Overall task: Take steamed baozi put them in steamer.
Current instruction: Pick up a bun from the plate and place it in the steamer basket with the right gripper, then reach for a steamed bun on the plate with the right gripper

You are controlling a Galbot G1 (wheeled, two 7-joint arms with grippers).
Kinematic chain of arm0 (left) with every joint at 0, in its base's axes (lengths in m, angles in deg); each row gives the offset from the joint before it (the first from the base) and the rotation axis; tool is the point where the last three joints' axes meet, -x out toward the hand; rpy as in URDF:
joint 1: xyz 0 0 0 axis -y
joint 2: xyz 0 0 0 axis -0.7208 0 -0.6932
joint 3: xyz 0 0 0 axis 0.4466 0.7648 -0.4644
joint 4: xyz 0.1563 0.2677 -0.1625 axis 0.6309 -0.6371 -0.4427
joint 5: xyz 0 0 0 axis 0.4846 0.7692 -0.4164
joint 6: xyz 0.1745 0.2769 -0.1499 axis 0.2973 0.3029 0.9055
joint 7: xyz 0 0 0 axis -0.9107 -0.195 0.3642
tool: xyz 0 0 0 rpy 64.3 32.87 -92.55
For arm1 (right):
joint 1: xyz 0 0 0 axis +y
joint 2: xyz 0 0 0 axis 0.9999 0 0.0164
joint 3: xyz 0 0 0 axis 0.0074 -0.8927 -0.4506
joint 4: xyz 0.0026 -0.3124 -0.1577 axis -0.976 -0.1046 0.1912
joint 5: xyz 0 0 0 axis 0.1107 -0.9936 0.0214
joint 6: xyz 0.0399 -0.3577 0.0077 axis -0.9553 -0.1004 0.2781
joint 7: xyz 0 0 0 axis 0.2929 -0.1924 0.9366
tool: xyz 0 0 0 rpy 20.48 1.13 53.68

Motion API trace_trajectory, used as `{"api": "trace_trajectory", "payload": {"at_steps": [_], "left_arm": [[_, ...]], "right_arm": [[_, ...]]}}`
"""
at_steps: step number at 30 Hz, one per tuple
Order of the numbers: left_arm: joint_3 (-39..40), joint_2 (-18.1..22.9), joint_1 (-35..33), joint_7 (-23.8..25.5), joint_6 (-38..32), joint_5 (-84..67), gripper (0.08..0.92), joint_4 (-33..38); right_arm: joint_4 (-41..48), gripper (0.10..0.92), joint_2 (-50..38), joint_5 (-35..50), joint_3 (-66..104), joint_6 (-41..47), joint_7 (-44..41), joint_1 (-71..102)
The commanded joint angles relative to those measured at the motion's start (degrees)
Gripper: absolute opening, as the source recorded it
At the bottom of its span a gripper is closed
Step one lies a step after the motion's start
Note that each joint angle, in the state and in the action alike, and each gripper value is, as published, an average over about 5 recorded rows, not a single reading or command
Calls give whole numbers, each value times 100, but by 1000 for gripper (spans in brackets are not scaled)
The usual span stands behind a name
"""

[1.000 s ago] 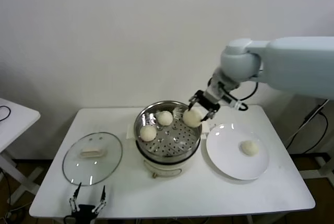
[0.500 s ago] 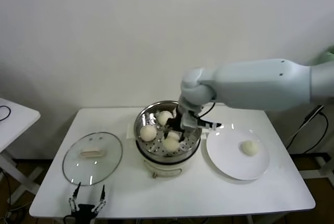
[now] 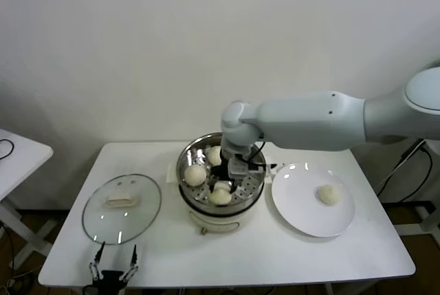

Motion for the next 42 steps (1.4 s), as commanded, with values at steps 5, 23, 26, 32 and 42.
{"api": "trace_trajectory", "payload": {"at_steps": [5, 23, 26, 32, 42], "left_arm": [[11, -4, -11, 9, -10, 17, 823, -12], [67, -8, -40, 9, -64, 9, 823, 44], [80, 2, -38, 11, -72, -14, 823, 66], [90, 2, -65, 20, -111, -1, 823, 49], [32, 25, -179, 12, -120, 108, 823, -3]], "right_arm": [[184, 781, 31, 290, 13, -361, -200, -160], [607, 823, -2441, 3398, -3176, 2044, -930, -2653], [544, 823, -2904, 3412, -3201, 2678, -705, -2318], [708, 823, -3546, 3175, -2698, 3437, -317, -1260], [1800, 823, -3517, 2542, -1040, 3412, -284, 795]]}}
